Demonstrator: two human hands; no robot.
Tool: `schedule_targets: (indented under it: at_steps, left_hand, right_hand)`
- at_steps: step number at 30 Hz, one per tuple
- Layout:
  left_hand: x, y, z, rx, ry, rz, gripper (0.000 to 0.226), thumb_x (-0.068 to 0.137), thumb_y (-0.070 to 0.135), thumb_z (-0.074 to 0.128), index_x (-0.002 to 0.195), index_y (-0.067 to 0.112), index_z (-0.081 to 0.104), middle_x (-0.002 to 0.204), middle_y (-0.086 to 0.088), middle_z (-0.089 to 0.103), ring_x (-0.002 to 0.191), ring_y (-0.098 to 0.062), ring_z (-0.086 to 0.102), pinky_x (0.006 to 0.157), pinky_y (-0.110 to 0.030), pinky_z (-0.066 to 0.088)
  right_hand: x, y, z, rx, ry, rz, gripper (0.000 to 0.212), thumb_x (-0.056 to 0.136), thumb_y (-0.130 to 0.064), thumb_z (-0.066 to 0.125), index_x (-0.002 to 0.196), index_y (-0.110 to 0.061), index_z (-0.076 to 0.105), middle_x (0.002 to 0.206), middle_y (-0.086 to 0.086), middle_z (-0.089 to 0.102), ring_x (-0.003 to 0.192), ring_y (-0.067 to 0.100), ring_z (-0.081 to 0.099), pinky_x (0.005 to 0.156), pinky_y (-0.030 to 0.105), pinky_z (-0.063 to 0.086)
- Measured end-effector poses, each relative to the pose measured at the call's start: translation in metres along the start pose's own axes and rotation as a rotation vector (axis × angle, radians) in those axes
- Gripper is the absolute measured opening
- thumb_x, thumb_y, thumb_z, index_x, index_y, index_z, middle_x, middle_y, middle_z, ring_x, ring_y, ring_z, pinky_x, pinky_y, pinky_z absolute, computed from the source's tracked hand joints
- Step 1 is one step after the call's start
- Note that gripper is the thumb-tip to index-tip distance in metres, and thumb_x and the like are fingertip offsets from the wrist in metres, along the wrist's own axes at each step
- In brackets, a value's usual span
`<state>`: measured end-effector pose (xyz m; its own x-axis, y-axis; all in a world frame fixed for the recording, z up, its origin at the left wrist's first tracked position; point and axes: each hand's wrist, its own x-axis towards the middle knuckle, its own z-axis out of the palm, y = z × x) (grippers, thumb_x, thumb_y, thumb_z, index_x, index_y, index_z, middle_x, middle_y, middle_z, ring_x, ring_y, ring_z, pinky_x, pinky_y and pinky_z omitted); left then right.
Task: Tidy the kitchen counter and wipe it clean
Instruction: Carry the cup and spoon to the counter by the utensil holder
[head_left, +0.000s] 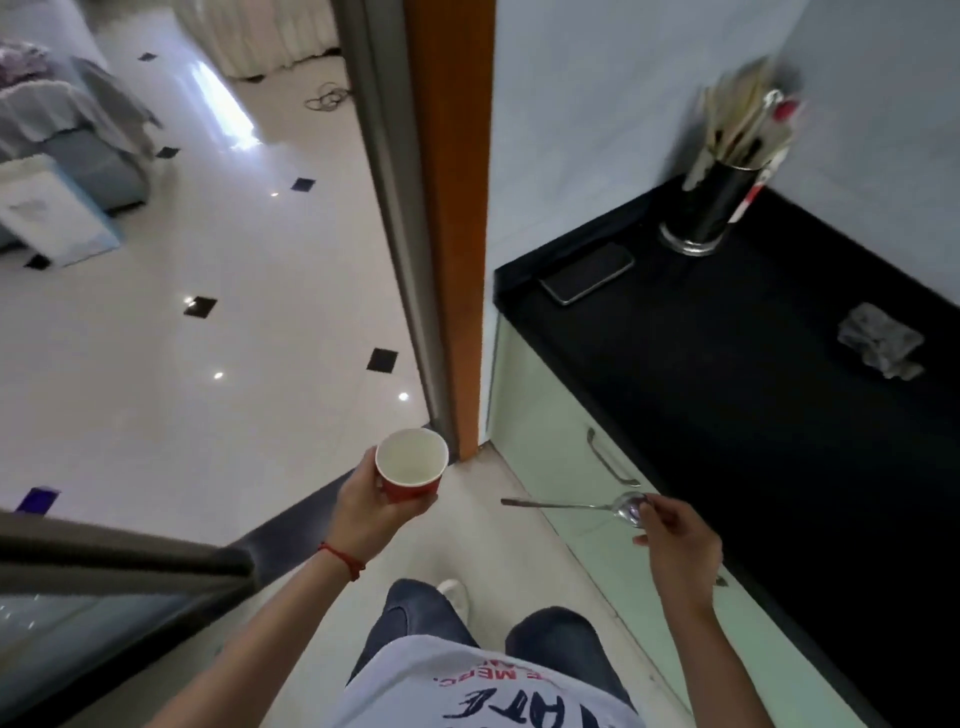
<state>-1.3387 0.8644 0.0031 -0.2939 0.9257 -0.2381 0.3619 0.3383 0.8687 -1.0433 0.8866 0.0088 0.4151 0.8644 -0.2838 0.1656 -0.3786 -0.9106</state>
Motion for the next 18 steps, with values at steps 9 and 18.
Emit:
schedule_targets:
  at_steps: [9, 18]
  left_hand:
    - [0.098, 0.068, 0.066, -0.183, -0.173, -0.013, 0.070, 0.053, 0.026, 0.086, 0.114, 0.030, 0.052, 0.112, -0.001, 0.064, 0.106, -0.026, 0.061, 0.088, -0.048, 0.054]
    - [0.155, 0.143, 0.146, -0.139, -0.243, 0.154, 0.071, 0.045, 0.047, 0.075, 0.107, 0.032, 0.045, 0.096, 0.021, 0.055, 0.089, -0.002, 0.057, 0.073, -0.008, 0.040]
  right_hand:
    - [0.043, -0.014, -0.030, 0.066, 0.297, 0.074, 0.014, 0.083, -0.007, 0.063, 0.078, -0.020, 0.068, 0.072, -0.002, 0.069, 0.050, -0.002, 0.063, 0.049, 0.009, 0.051]
    - [0.149, -0.066, -0.055, 0.057, 0.451, 0.016, 0.017, 0.083, -0.012, 0.064, 0.077, -0.028, 0.064, 0.080, -0.004, 0.070, 0.062, 0.007, 0.068, 0.065, 0.022, 0.059]
